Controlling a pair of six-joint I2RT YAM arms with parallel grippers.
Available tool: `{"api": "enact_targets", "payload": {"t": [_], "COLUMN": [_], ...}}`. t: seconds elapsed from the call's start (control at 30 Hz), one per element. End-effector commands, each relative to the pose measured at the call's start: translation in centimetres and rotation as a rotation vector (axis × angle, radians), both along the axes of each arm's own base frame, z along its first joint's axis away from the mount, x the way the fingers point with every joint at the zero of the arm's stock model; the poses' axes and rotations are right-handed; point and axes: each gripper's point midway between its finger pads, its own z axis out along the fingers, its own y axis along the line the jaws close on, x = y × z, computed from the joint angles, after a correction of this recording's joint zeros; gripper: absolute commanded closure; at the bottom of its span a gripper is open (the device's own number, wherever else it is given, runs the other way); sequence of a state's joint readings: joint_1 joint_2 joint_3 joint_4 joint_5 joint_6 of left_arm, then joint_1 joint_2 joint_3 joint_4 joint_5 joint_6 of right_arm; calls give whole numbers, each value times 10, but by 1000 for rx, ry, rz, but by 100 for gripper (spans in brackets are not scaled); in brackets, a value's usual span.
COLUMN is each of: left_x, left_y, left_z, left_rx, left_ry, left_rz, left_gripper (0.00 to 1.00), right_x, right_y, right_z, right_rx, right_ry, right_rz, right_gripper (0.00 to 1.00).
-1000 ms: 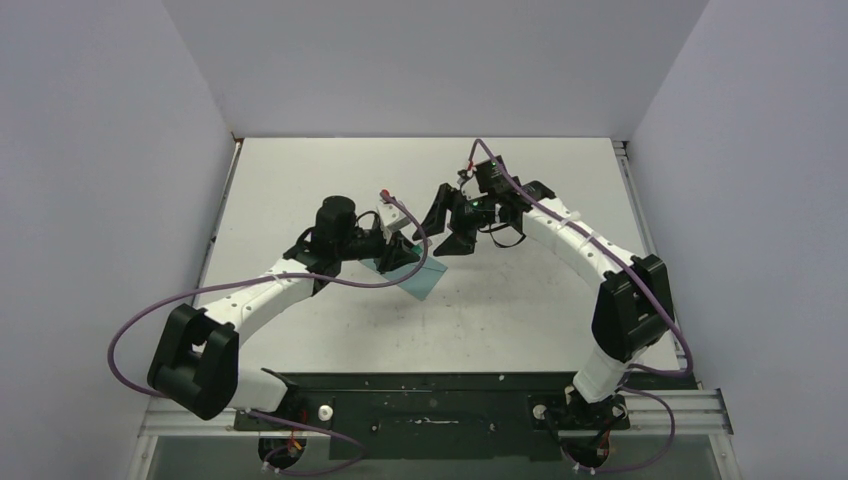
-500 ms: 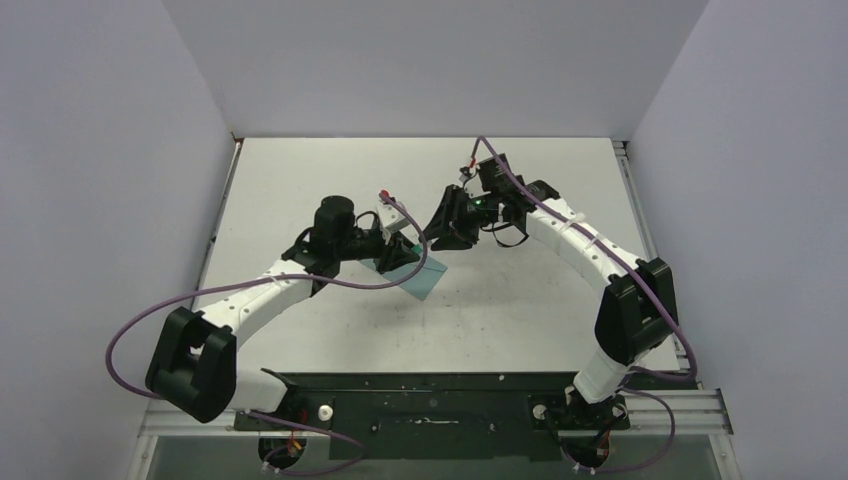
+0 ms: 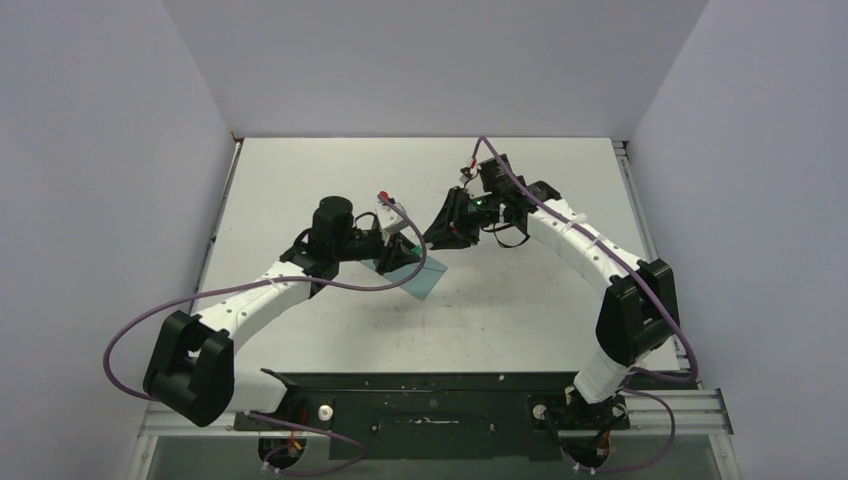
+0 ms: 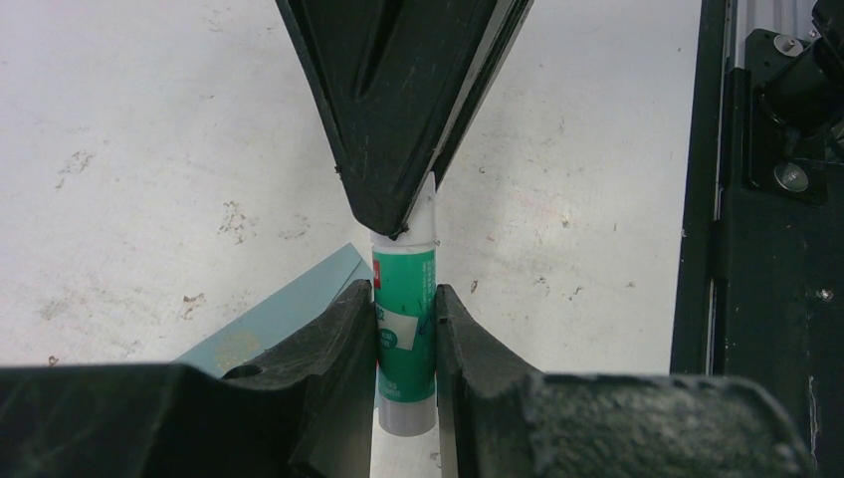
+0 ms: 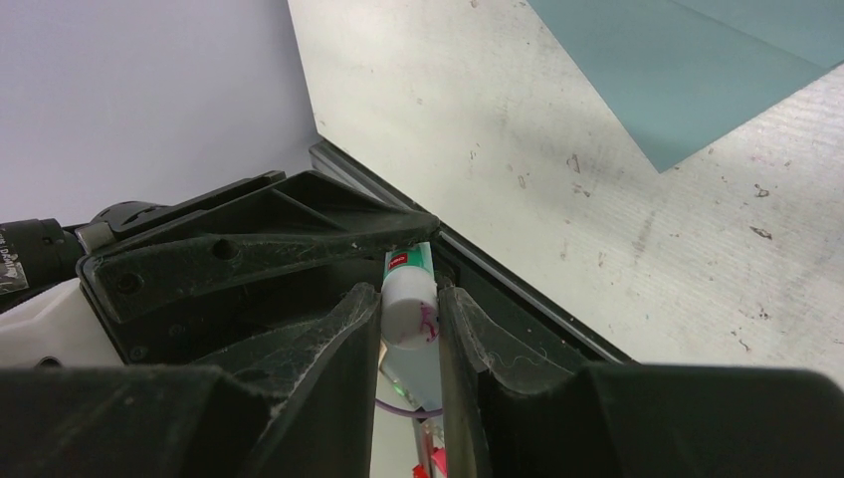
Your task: Place the letter into the envelope and seal it
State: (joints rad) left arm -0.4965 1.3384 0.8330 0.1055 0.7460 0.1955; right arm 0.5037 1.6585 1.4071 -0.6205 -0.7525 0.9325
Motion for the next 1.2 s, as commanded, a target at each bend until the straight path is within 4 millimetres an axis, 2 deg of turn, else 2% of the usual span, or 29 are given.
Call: {"api": "enact_targets", "payload": {"t": [0.0, 0.2, 0.4, 0.6, 0.73, 1.03, 1.17], "left_x": [3, 14, 15, 9, 3, -5, -9], "left_y": [-5, -9, -15, -24, -29, -55, -64], "left_z": [36, 70, 110, 157, 180, 206, 215], "left_rx": [-62, -79, -105, -128, -165, -187, -185], "left_ry": [-118, -238, -415, -594, -660, -758, -806], "left_rz": [-23, -27, -50, -84, -111, -184, -206], "left_gripper": [100, 100, 100, 100, 100, 100, 100], "right_x": [-9, -30, -52, -70, -78, -93, -102], "right_y": [3, 19, 38, 48, 56, 69, 67], "right_z": [17, 5, 1, -1, -2, -12, -25], "right_rx": [34, 18, 39, 57, 63, 59, 35], "right_ry": [-46, -15, 36, 79, 99, 149, 201], "right_rz": [15, 78, 129, 160, 181, 220, 235], "right_gripper": [95, 95, 95, 95, 95, 95, 95]}}
